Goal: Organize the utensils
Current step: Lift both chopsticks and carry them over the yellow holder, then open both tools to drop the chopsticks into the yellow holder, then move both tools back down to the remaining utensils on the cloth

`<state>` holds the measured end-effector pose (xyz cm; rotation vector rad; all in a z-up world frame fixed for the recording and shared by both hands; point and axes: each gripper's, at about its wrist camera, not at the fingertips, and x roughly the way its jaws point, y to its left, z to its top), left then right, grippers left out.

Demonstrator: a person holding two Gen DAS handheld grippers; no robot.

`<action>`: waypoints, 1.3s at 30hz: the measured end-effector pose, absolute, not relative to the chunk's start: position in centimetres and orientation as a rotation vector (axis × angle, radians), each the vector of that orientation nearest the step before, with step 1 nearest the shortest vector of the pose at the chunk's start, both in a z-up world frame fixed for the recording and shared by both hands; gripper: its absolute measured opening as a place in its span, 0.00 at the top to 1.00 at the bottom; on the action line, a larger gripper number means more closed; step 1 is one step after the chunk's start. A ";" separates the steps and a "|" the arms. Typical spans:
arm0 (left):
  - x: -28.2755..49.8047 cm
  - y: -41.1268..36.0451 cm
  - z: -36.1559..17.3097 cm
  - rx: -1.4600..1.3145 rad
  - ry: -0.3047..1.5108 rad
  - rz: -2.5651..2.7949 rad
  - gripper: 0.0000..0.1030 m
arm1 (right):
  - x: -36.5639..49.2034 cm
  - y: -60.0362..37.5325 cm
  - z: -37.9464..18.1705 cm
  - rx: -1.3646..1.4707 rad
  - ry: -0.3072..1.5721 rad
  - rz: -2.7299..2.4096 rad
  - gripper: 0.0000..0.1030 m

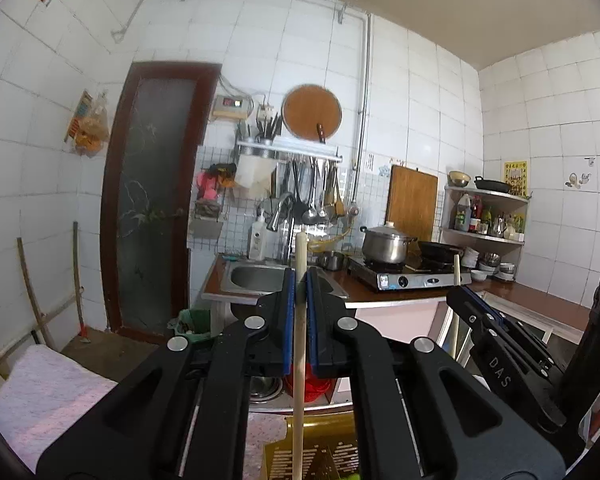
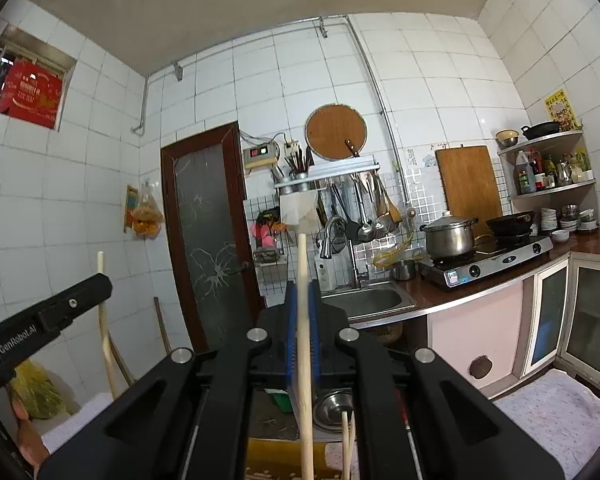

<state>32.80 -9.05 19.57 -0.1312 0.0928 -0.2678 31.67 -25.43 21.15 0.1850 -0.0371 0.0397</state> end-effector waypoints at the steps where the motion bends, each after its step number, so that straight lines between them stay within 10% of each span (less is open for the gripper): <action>1: 33.4 -9.1 19.0 -0.135 0.099 -0.270 0.96 | 32.4 -25.5 20.6 0.181 -0.037 0.037 0.94; 18: 37.1 -9.9 12.3 -0.079 0.215 -0.223 0.93 | 34.3 -25.7 14.2 0.170 0.085 0.032 0.93; 20: 36.4 -9.1 12.4 -0.074 0.234 -0.208 0.78 | 33.3 -26.0 14.3 0.168 0.121 0.013 0.92; 24: 34.1 -7.0 12.7 -0.097 0.278 -0.177 0.44 | 30.6 -27.1 15.0 0.195 0.191 -0.024 0.48; 29: 29.2 -4.2 12.5 -0.050 0.327 -0.108 0.06 | 26.0 -27.6 14.7 0.198 0.284 -0.074 0.38; 39: 20.0 1.6 7.7 -0.009 0.453 -0.041 0.05 | 18.0 -25.7 8.7 0.199 0.472 -0.121 0.34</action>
